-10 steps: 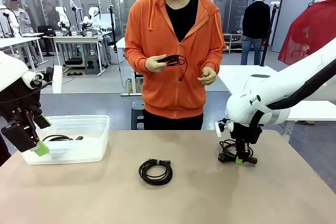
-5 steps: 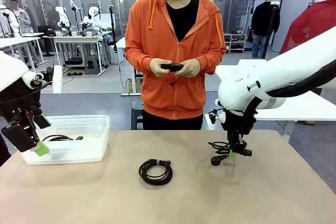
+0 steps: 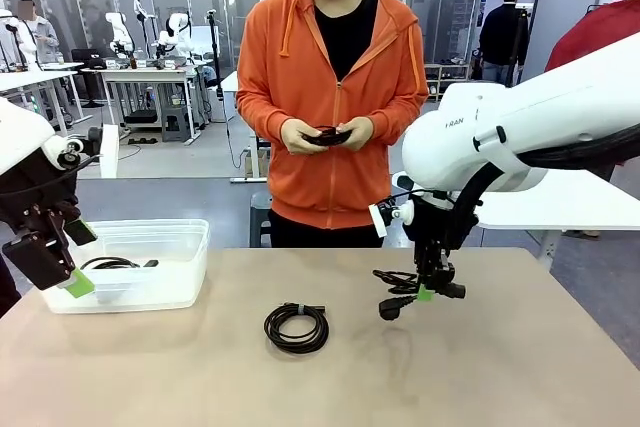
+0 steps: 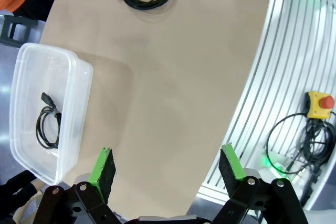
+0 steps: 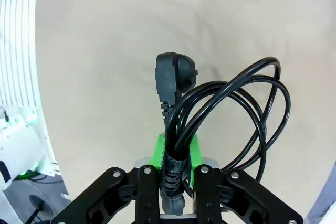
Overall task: Organize and store the cables.
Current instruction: Place the Power Cable into the Organizing box.
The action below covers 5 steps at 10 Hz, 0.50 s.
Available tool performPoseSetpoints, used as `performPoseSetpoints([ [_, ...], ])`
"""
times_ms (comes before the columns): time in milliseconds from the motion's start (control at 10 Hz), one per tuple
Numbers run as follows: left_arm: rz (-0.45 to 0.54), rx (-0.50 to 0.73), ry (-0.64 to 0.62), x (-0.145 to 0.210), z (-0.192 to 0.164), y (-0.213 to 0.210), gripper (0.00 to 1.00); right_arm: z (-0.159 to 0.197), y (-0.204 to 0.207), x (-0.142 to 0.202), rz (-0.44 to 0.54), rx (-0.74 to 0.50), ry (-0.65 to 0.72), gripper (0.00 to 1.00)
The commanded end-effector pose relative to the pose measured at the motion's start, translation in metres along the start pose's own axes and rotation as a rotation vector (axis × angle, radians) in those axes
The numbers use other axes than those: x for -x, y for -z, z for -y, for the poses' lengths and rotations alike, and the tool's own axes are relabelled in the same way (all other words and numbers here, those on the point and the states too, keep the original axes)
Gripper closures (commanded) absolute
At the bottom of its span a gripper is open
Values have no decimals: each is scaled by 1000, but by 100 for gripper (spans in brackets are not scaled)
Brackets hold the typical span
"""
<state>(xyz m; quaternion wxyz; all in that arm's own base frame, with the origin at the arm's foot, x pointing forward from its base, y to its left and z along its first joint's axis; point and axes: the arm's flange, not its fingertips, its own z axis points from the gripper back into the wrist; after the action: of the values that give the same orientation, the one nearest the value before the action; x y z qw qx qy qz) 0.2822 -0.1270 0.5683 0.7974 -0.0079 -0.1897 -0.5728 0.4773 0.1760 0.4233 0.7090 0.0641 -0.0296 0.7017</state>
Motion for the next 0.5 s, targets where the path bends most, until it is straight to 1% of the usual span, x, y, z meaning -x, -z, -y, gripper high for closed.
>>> performPoseSetpoints([
  [0,0,0,3,0,1,0,0,-32,-10,-4,10,30,13,100],
  [200,0,0,3,0,1,0,0,-49,-24,-1,0,96,20,100],
  [300,0,0,3,0,1,0,0,-56,-34,2,12,82,16,100],
  [400,0,0,3,0,1,0,0,-67,-45,0,4,97,30,100],
])
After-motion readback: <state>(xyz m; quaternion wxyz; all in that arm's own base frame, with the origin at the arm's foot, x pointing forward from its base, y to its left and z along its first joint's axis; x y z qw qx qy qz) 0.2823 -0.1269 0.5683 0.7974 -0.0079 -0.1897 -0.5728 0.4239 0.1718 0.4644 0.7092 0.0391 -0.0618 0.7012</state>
